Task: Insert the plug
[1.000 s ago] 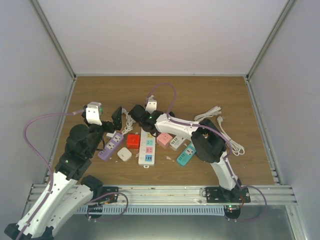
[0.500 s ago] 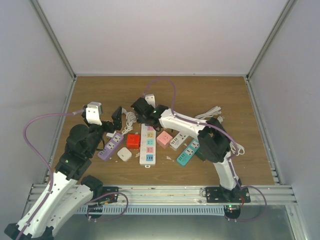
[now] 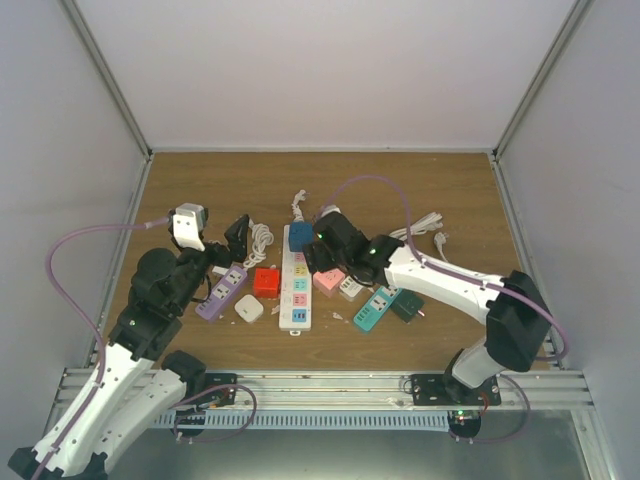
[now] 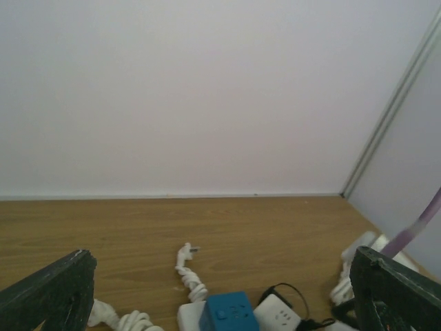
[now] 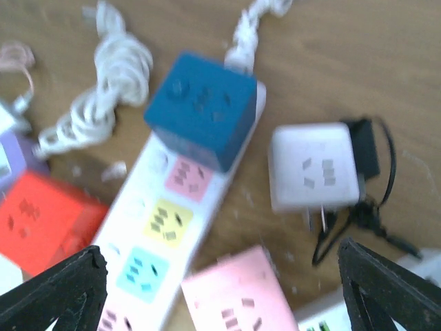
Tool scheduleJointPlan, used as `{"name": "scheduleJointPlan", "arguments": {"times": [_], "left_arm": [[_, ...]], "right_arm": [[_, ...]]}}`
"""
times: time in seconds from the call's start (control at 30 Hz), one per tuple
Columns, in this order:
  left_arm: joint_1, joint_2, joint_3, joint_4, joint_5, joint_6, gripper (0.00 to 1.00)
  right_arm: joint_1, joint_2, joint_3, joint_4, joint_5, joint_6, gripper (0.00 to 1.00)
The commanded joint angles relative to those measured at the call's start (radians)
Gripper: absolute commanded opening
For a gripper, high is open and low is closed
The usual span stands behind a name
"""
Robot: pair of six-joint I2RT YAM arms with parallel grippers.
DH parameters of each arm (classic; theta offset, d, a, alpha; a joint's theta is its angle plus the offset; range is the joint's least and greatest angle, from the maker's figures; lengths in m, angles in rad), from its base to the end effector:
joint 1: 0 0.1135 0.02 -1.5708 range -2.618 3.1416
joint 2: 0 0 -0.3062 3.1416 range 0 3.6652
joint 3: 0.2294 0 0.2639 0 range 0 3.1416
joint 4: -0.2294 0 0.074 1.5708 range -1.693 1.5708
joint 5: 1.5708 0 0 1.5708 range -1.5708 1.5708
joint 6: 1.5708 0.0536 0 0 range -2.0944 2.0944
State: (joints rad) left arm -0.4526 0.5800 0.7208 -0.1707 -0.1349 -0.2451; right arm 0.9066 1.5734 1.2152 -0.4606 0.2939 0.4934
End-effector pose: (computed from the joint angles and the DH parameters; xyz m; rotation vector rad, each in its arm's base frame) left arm 0.1263 -0.0534 0.3730 0.0619 1.6162 -0.4330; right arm 0.2391 0.2803 0.2943 -0.3500 2.3437 0.3338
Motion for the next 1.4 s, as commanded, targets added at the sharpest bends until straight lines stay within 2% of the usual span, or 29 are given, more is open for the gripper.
{"name": "scheduleJointPlan", "arguments": {"times": [0.0,0.07,0.17,0.27,0.5,0.67,0.83,0.9,1.03,1.27,1.37], "left_arm": [[0.008,0.008,0.054,0.023,0.085,-0.071,0.99],[0.007,0.013,0.061,0.013,0.113,-0.09,0.99],[0.008,0.014,0.049,0.016,0.133,-0.137,0.99],[0.007,0.027,0.031,0.044,0.211,-0.166,0.99],[0.007,0.075,0.042,0.038,0.23,-0.181,0.99],[0.007,0.072,0.03,0.035,0.216,-0.184,0.99],[0.007,0.062,0.019,0.03,0.206,-0.183,0.99],[0.008,0.061,0.017,0.029,0.206,-0.183,0.99],[0.008,0.06,0.016,0.03,0.207,-0.185,0.99],[0.007,0.034,-0.032,0.02,0.187,-0.178,0.99],[0.007,0.024,-0.053,0.029,0.22,-0.193,0.99]], "right_arm": [[-0.006,-0.063,-0.128,0.003,-0.11,-0.029,0.89],[-0.008,-0.064,-0.168,0.01,-0.149,-0.046,0.87],[-0.014,-0.036,-0.18,-0.009,-0.176,-0.056,0.78],[-0.014,-0.011,-0.183,-0.016,-0.157,-0.063,0.79],[-0.029,0.064,-0.163,0.003,-0.176,-0.103,0.85],[-0.031,0.118,-0.155,0.012,-0.199,-0.13,0.79],[-0.031,0.146,-0.146,0.016,-0.194,-0.14,0.77],[-0.031,0.149,-0.143,0.017,-0.189,-0.143,0.71],[-0.031,0.118,-0.15,0.039,-0.184,-0.153,0.61],[-0.044,-0.067,-0.276,0.236,-0.326,-0.226,0.61],[-0.06,-0.135,-0.34,0.34,-0.39,-0.239,0.6]]}}
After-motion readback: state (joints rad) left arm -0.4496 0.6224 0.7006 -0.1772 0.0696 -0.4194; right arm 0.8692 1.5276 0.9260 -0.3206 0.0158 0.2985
